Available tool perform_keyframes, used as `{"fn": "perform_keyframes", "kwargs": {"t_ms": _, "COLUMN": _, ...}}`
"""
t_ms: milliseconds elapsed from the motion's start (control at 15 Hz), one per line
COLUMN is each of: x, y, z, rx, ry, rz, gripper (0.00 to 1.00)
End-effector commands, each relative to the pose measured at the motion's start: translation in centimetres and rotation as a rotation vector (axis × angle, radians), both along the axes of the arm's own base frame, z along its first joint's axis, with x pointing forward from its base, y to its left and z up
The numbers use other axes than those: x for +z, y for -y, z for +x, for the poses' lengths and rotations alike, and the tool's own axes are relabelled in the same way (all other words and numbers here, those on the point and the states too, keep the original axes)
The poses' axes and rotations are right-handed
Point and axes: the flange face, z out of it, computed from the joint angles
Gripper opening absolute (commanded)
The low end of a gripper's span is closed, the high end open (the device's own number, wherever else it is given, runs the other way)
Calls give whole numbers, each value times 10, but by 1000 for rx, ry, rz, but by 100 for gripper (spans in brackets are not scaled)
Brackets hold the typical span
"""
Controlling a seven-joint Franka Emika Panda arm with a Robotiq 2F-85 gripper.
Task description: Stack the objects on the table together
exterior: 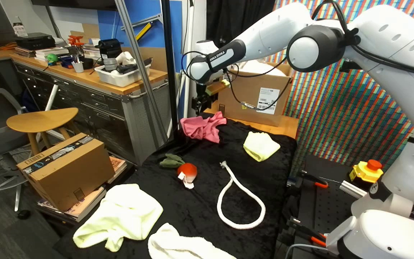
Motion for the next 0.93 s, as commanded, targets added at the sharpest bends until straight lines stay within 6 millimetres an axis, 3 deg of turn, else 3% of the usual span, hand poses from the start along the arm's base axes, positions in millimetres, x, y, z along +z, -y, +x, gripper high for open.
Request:
{"fn": "perform_keyframes", "kwargs": {"t_ms": 0, "x": 9, "y": -6, "z": -17, "rx": -18, "ry": -8, "rz": 10, "gripper": 100}}
{"fn": "perform_keyframes", "kwargs": {"t_ms": 400, "x": -8, "y": -1, "z": -36, "rx": -59, "ry": -62, "rz": 32, "gripper": 100}}
{"fn": "perform_keyframes", "kwargs": {"t_ms": 867, "x": -28, "y": -8, "z": -43, "rx": -103, "ry": -75, "rz": 65, "gripper": 100}}
